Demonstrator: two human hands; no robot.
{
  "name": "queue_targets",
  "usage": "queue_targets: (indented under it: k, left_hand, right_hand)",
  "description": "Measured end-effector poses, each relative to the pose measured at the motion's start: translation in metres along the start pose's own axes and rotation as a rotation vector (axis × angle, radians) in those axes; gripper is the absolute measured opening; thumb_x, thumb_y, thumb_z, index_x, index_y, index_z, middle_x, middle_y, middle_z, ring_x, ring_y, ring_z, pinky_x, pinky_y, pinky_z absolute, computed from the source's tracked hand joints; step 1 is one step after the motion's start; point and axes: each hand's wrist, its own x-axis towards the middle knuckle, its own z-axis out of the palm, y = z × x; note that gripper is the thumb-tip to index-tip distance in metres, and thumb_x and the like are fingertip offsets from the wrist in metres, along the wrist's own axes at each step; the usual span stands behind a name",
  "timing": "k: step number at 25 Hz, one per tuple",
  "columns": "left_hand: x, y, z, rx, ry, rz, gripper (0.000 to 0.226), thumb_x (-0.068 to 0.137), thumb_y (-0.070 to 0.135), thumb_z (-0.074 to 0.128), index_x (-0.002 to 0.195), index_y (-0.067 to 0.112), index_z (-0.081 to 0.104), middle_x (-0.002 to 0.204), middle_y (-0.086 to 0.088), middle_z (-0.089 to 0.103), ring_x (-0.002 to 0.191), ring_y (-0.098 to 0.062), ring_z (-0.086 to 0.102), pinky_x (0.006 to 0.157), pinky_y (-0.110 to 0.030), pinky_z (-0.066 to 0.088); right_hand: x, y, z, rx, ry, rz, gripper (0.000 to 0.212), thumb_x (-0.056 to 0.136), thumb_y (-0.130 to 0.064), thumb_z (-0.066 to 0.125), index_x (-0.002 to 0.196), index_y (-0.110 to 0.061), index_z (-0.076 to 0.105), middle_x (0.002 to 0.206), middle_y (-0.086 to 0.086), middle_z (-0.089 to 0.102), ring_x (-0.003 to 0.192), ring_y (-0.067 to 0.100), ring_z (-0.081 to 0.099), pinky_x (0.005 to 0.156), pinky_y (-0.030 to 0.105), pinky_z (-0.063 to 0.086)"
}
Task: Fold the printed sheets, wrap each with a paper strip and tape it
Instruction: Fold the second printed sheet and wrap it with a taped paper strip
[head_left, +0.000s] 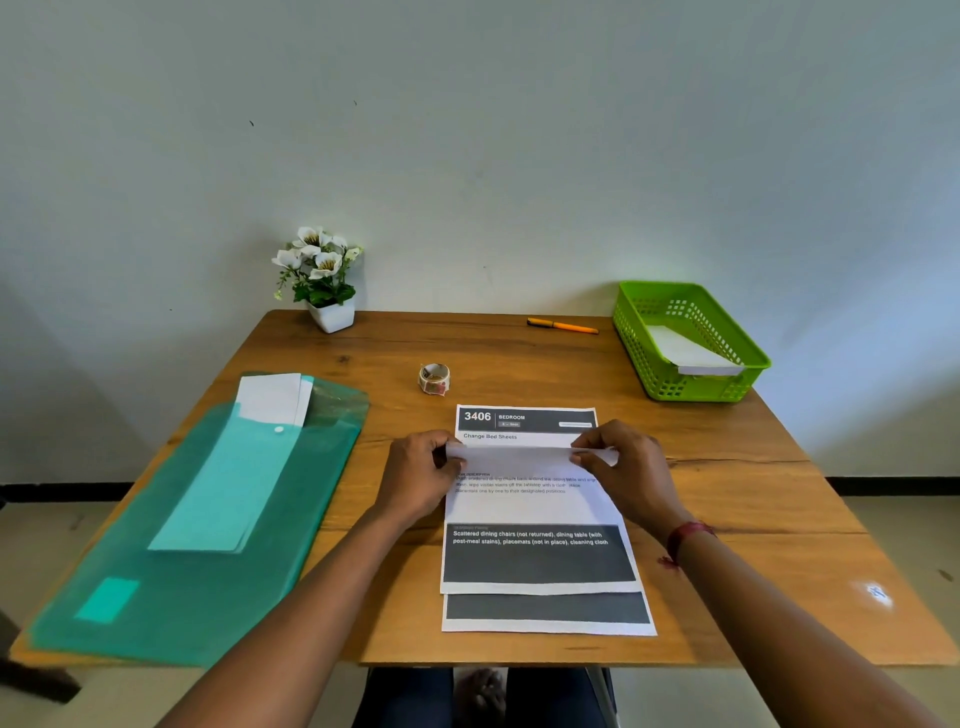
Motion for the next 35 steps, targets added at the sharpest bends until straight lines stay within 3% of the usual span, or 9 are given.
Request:
queue_targets:
  k: [3,6,10,12,14,16,19,25,35]
  left_hand:
    - [-0.008,-0.005,0.001,0.078,0.026,0.092,0.022,0.074,-0.003,0.079,0.087,0.015,0.077,0.087,0.007,0.074,0.074,0.004,0.063,0.071,-0.021,0.058]
    - [-0.022,-0.011,0.005,0.215,-0.051,0.161,0.028,0.073,-0.001,0.076,0.097,0.013,0.075,0.1,-0.002,0.075,0.088,-0.014,0.068,0.076,-0.026,0.056]
    - [-0.04,-0.012,0.013,0.342,-0.151,0.195,0.034,0.087,0.014,0.065,0.121,0.013,0.065,0.134,-0.006,0.062,0.121,-0.022,0.058,0.099,-0.026,0.045]
    - [-0.045,-0.011,0.016,0.417,-0.24,0.188,0.049,0.093,0.034,0.055,0.139,0.017,0.053,0.153,-0.006,0.044,0.14,-0.021,0.04,0.116,-0.03,0.028]
    - [-0.046,-0.012,0.019,0.582,-0.352,0.211,0.064,0.097,0.053,0.039,0.153,0.025,0.031,0.164,-0.002,0.021,0.15,-0.021,0.018,0.123,-0.036,0.012]
    - [-0.046,-0.013,0.021,0.711,-0.427,0.232,0.069,0.097,0.062,0.022,0.158,0.031,0.01,0.167,0.001,0.002,0.153,-0.021,0.003,0.124,-0.04,0.004]
    - [-0.044,-0.01,0.024,0.789,-0.478,0.216,0.066,0.099,0.062,0.012,0.157,0.035,-0.004,0.167,0.0,-0.009,0.153,-0.024,-0.005,0.123,-0.045,-0.003]
    - [-0.046,0.006,0.041,0.816,-0.504,0.202,0.062,0.102,0.053,0.012,0.157,0.031,-0.007,0.165,0.004,-0.018,0.151,-0.022,-0.017,0.118,-0.06,-0.008]
    - [-0.041,-0.008,0.029,0.75,-0.421,0.044,0.075,0.099,0.063,0.009,0.158,0.02,-0.009,0.166,0.001,-0.011,0.152,-0.016,-0.012,0.122,-0.045,-0.007]
  right_hand:
    - [-0.01,-0.001,0.002,-0.068,-0.034,-0.077,0.015,0.078,-0.014,0.083,0.083,-0.022,0.071,0.089,-0.009,0.072,0.081,-0.001,0.063,0.072,0.012,0.046]
    - [-0.025,0.002,0.007,-0.169,-0.097,-0.119,0.022,0.075,-0.006,0.077,0.086,-0.022,0.067,0.104,-0.001,0.074,0.095,0.019,0.07,0.074,0.028,0.055]
    - [-0.045,0.009,0.021,-0.291,-0.286,-0.102,0.038,0.088,-0.029,0.061,0.124,-0.017,0.059,0.132,-0.001,0.064,0.137,0.02,0.047,0.1,0.031,0.045]
    - [-0.049,0.013,0.027,-0.418,-0.43,-0.083,0.063,0.098,-0.053,0.04,0.15,-0.018,0.037,0.159,-0.002,0.032,0.15,0.016,0.02,0.121,0.033,0.021]
    - [-0.051,0.016,0.032,-0.557,-0.53,-0.097,0.08,0.094,-0.071,0.012,0.158,-0.024,0.01,0.162,-0.006,-0.004,0.151,0.012,-0.005,0.124,0.032,0.001]
    - [-0.053,0.015,0.034,-0.6,-0.563,-0.098,0.088,0.088,-0.079,-0.002,0.157,-0.025,-0.004,0.16,-0.006,-0.016,0.15,0.012,-0.016,0.122,0.034,-0.007]
    - [-0.054,0.01,0.036,-0.617,-0.575,-0.086,0.09,0.086,-0.082,-0.002,0.156,-0.026,-0.01,0.161,-0.004,-0.021,0.149,0.014,-0.02,0.122,0.037,-0.009]
    - [-0.055,-0.011,0.057,-0.592,-0.581,-0.151,0.082,0.088,-0.078,-0.005,0.154,-0.029,-0.016,0.163,-0.005,-0.02,0.148,0.012,-0.024,0.121,0.04,-0.013]
    - [-0.059,0.006,0.038,-0.574,-0.565,-0.025,0.09,0.084,-0.076,-0.013,0.156,-0.023,-0.01,0.163,0.002,-0.02,0.15,0.016,-0.02,0.124,0.037,-0.004]
